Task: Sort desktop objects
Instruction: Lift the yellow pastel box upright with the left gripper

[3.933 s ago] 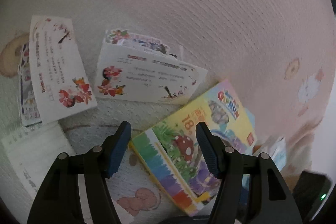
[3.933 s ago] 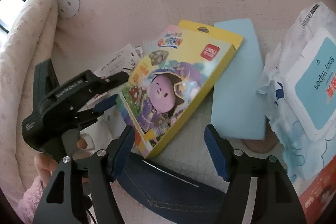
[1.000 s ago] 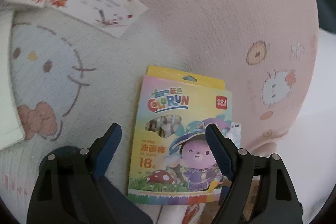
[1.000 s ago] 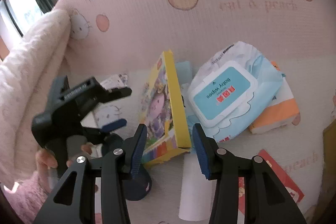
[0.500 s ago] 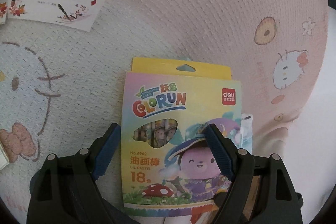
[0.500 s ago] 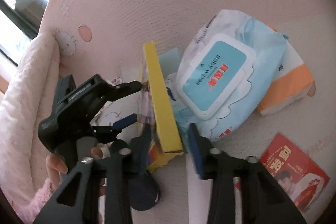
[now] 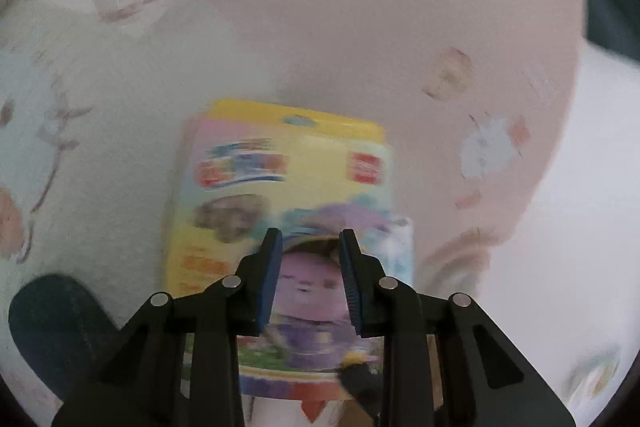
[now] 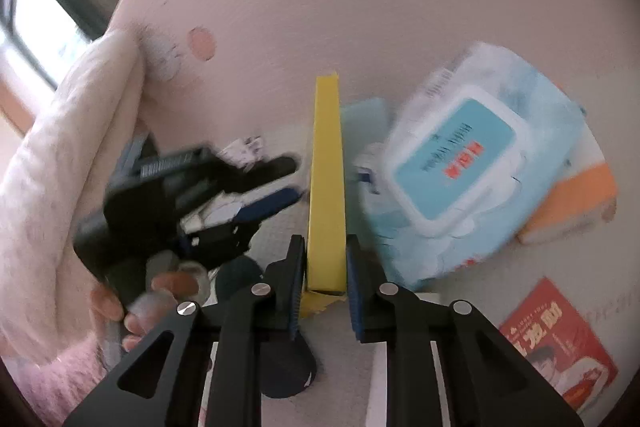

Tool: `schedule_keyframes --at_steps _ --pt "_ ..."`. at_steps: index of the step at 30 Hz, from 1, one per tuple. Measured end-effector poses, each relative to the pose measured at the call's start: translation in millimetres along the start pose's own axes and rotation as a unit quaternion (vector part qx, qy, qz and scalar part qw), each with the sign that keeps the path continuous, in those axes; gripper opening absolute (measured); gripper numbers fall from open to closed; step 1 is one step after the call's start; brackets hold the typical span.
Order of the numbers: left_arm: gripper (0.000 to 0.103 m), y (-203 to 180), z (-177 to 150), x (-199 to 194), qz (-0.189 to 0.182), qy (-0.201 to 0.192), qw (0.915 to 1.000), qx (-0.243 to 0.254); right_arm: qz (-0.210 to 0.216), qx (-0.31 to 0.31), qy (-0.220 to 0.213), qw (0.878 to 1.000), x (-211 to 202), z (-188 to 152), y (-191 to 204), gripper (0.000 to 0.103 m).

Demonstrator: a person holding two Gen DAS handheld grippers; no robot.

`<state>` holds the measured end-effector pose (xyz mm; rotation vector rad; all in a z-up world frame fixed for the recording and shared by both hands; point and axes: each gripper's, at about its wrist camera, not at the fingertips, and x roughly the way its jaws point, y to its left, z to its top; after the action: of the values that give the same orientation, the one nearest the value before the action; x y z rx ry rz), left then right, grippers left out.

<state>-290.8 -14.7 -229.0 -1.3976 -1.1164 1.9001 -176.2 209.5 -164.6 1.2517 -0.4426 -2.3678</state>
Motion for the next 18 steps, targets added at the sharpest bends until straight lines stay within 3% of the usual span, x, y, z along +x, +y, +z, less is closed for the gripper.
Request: schedule_keyframes --at_steps 4,8,12,18 --pt "0.039 -3.7 -10.2 -7.1 0.032 0.007 0.9990 0.029 -0.006 -0.011 0.003 1.000 -2.2 -0.9 5.7 0.016" --pt "0.054 20.5 -24.2 -12.6 0.052 0.013 0.9985 0.005 0.010 0.011 0.009 1.000 -0.4 1.3 -2.8 0.016" --pt "0.056 27.1 -28.3 -18.3 0.044 -0.012 0.9988 -0.016 0.022 0.016 0.021 0.999 3.8 8.5 -2.3 0.019" --pt "0.071 25.7 -25.8 -20.5 0.033 -0.010 0.9991 -0.026 0.014 -0.004 0.036 0.999 11.6 17.2 10.4 0.019"
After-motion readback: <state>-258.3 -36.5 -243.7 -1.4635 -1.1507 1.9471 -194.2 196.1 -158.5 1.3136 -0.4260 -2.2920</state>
